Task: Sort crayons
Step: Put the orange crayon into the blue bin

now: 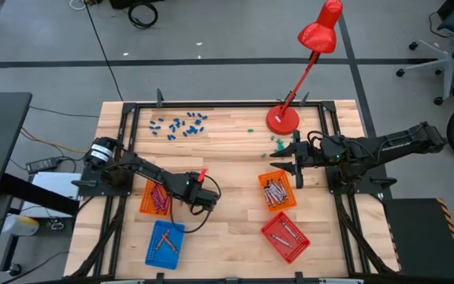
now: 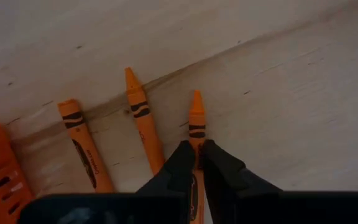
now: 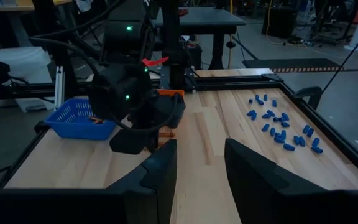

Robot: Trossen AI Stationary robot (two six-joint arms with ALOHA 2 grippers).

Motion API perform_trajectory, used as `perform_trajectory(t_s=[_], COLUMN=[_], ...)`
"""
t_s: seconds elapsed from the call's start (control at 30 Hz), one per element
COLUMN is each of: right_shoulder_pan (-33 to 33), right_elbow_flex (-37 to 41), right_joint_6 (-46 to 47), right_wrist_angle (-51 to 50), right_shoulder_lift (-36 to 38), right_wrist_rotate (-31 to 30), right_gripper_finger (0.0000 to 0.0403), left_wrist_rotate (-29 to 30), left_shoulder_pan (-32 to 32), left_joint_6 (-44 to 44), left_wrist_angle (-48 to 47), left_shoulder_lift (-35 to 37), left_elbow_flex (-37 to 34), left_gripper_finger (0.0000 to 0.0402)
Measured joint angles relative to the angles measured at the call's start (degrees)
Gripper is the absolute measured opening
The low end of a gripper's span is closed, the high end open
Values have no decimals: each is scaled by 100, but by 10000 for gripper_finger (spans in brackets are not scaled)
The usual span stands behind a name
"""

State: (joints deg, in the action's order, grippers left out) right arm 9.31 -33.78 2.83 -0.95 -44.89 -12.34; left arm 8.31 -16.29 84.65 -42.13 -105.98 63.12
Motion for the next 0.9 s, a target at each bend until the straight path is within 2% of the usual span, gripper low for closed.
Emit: perform_trajectory(t_s=[0.53, 0.9], right_shoulder_pan=[-1, 0], right_elbow_flex=[2, 2], right_joint_6=[0, -7], right_wrist_angle=[-32, -85], right_shoulder_lift=[-2, 0], right_wrist_rotate=[0, -2], right_gripper_finger=[139, 139], left_wrist_rotate=[-10, -156], left_shoulder_pan=[-3, -647], left_joint_6=[-638, -442], left_wrist_angle=[-293, -1475], left_shoulder_lift=[274, 375], left_elbow_flex=[812, 1654], left_gripper_finger=[37, 38])
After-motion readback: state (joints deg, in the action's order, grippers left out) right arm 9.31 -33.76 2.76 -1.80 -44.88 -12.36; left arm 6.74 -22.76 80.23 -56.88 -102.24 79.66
